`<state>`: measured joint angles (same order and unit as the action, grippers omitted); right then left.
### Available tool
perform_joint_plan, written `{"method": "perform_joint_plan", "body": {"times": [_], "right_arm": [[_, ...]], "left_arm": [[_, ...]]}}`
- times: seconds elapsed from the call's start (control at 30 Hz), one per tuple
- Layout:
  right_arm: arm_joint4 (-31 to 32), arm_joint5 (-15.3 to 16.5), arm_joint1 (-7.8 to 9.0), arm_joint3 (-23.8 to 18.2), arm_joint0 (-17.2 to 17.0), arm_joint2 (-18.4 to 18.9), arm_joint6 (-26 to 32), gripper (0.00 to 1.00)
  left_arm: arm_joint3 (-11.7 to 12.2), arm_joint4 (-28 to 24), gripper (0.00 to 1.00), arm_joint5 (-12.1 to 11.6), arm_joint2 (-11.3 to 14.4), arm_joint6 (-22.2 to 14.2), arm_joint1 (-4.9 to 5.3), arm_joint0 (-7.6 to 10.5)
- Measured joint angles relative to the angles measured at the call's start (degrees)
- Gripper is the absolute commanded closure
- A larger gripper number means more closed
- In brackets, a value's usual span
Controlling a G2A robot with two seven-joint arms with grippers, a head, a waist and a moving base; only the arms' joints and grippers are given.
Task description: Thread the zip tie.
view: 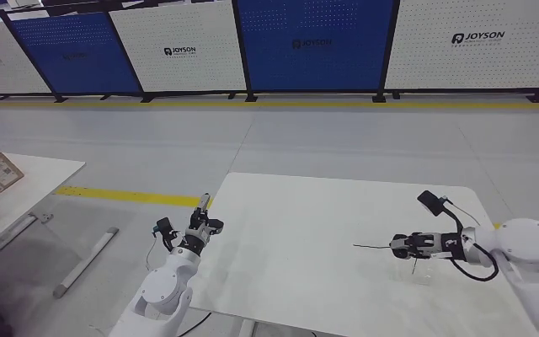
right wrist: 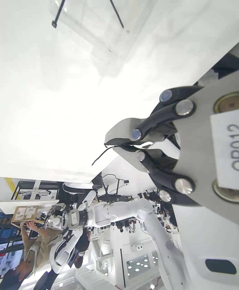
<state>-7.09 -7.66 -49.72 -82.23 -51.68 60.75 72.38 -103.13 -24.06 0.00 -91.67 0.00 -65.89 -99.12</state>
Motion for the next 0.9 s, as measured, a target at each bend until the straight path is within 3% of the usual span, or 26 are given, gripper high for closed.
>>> {"method": "perform_joint_plan", "body": {"times": [0.13, 0.37, 0.47, 0.9], "right_arm": [[-0.5, 1.0, -0.10, -0.5, -0.8, 0.0, -1.5, 1.00], [-4.5, 10.0, -0.70, 0.6, -2.1, -0.1, -4.4, 1.00], [-2.1, 12.5, -1.01, 1.8, -1.8, -1.6, -4.6, 1.00], [-0.6, 12.9, -1.14, 1.1, -2.2, -2.5, -5.4, 1.00]], "left_arm": [[0.0, 0.0, 0.00, 0.0, 0.0, 0.0, 0.00, 0.00], [0.0, 0.0, 0.00, 0.0, 0.0, 0.0, 0.00, 0.00], [0.0, 0.0, 0.00, 0.0, 0.0, 0.0, 0.00, 0.00], [0.0, 0.0, 0.00, 0.0, 0.0, 0.0, 0.00, 0.00]]}}
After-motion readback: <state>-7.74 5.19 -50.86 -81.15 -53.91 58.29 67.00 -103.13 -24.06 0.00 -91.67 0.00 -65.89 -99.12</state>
